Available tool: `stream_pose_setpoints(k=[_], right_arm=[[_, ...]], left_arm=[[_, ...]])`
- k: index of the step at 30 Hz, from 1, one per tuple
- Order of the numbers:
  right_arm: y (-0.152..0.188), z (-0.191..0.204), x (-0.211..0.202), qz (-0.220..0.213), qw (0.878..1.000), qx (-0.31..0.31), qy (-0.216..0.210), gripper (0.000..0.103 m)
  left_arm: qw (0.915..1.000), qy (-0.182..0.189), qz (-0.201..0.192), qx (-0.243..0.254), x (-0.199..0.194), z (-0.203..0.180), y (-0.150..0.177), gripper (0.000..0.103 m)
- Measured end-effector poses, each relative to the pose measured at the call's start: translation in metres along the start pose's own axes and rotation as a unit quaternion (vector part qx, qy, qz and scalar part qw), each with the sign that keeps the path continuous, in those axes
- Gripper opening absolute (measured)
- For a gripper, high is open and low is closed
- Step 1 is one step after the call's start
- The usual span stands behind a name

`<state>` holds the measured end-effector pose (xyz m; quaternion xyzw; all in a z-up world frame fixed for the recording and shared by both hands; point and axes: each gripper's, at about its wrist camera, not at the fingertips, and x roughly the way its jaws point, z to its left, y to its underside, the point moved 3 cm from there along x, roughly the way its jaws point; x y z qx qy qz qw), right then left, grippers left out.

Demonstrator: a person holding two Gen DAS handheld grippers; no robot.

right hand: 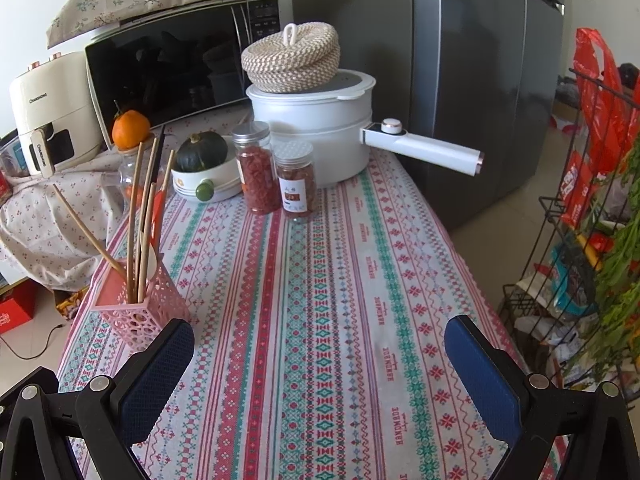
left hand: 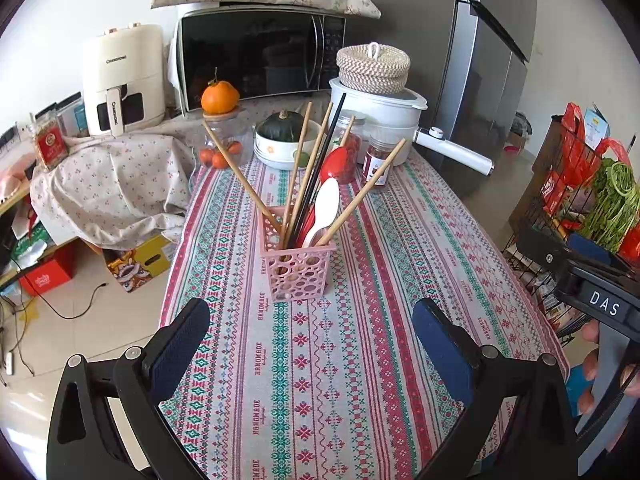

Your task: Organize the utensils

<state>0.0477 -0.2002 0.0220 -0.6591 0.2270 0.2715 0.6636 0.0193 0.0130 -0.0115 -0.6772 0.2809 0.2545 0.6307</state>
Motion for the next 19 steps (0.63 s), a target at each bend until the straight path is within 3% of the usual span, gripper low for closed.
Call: stream_pose_setpoints(k=[19], right_arm=[[0.0011,-0.0005,0.0007,0.005,1.000,0.003,0.001,0.103]], left_arm=[[1.0000,-0.002,0.005,0.001,0.0033,0.0002,0.0022,0.102]])
